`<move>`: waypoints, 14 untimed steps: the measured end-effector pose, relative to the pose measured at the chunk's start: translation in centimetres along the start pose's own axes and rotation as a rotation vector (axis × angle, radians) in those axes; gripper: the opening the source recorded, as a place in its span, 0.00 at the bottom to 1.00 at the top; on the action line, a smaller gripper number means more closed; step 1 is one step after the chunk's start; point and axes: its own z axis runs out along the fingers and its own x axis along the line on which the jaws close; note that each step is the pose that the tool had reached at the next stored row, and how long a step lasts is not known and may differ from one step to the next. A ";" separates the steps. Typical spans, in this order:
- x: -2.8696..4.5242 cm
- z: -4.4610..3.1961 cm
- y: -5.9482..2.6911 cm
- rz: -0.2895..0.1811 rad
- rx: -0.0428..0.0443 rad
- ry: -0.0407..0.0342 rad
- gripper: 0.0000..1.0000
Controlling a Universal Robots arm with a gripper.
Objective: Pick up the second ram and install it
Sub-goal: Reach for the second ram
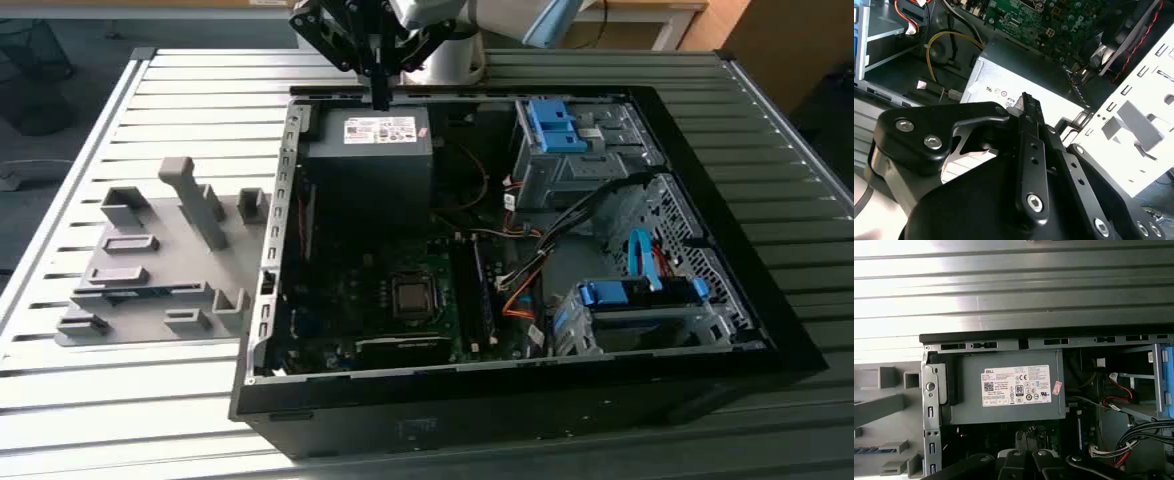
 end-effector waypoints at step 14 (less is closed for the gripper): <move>0.28 -0.01 -0.02 0.000 0.0000 0.0000 0.11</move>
